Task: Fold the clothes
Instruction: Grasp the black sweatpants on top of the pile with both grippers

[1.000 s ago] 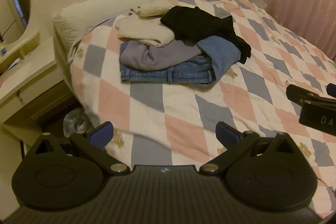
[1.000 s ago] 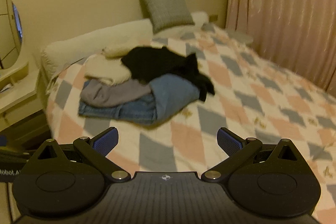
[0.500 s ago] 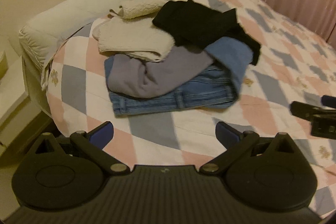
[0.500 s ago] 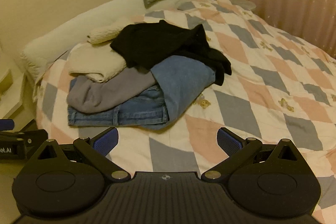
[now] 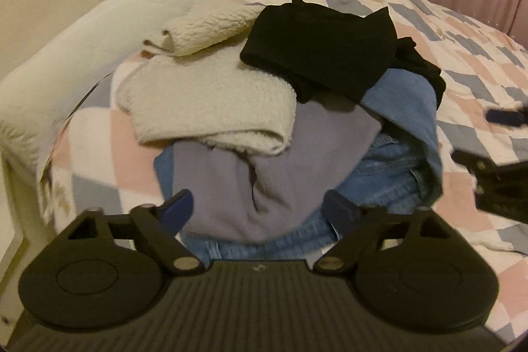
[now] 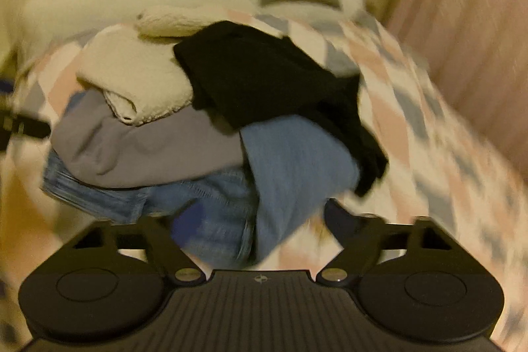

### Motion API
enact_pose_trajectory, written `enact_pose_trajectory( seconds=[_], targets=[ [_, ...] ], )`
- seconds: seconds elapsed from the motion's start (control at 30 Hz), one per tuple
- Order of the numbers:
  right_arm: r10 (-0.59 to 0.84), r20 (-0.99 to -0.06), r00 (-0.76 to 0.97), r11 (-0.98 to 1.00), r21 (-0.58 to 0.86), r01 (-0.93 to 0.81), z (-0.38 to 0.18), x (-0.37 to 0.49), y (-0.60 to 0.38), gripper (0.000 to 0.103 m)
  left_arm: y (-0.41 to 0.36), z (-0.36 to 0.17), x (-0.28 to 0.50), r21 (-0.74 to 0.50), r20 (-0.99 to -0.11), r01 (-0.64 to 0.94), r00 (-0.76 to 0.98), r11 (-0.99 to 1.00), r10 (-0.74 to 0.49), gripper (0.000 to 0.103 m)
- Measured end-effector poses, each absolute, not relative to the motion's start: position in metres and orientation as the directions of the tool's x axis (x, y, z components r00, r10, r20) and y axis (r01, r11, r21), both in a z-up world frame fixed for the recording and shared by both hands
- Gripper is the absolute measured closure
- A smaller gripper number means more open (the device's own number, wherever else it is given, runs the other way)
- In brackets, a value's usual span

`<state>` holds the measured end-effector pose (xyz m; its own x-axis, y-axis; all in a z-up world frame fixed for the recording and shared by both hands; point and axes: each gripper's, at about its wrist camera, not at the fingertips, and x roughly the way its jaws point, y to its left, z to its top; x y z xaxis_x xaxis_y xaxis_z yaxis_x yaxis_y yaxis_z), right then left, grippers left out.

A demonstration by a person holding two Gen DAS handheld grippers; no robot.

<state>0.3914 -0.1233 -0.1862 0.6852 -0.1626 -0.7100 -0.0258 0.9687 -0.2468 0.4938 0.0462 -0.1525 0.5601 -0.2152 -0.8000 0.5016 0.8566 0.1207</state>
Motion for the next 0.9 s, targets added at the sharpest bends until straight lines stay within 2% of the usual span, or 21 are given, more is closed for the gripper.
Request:
enact_pose_trajectory(
  seconds=[0.13,0.17,0.43,0.57,0.63,0.7,0.8,0.9],
  targets=[
    [-0.183,-0.642,0.745,0.906,-0.404,-0.124,-0.211,0.437,-0.119,0.056,0.028,-0.166,0.524,0.11,-0.789,0.53,0.561,0.841,-0.25,0.024],
    [-0.185,-0.63,0.754,0.892,-0.43,-0.141,-0.216,0.448,-0.122,0.057,0.023,-0.17,0.53,0.105,-0.787,0.536,0.56,0.838,-0.259,0.024],
    [-0.097,-0.563,0.821,0.632,-0.672,-0.387,-0.275,0.503,-0.112,0.055,0.0,-0.204,0.57,0.06,-0.78,0.566,0.54,0.822,-0.315,0.024],
    [-0.105,-0.537,0.837,0.471,-0.768,-0.434,-0.315,0.514,-0.105,0.052,-0.001,-0.215,0.58,0.063,-0.78,0.577,0.537,0.814,-0.321,0.024],
    [-0.108,-0.509,0.854,0.405,-0.807,-0.43,-0.328,0.52,-0.104,0.056,-0.001,-0.22,0.584,0.06,-0.781,0.585,0.533,0.809,-0.327,0.024],
    [-0.066,-0.536,0.842,0.448,-0.77,-0.455,-0.321,0.529,-0.109,0.07,-0.003,-0.224,0.587,0.057,-0.782,0.59,0.528,0.805,-0.332,0.025],
    [0.03,-0.593,0.804,0.653,-0.597,-0.465,-0.284,0.546,-0.13,0.072,-0.009,-0.228,0.595,0.037,-0.781,0.591,0.52,0.806,-0.345,0.032],
    [0.07,-0.547,0.834,0.783,-0.488,-0.386,-0.248,0.556,-0.155,0.073,-0.017,-0.231,0.605,-0.013,-0.77,0.581,0.513,0.814,-0.379,0.032]
  ],
)
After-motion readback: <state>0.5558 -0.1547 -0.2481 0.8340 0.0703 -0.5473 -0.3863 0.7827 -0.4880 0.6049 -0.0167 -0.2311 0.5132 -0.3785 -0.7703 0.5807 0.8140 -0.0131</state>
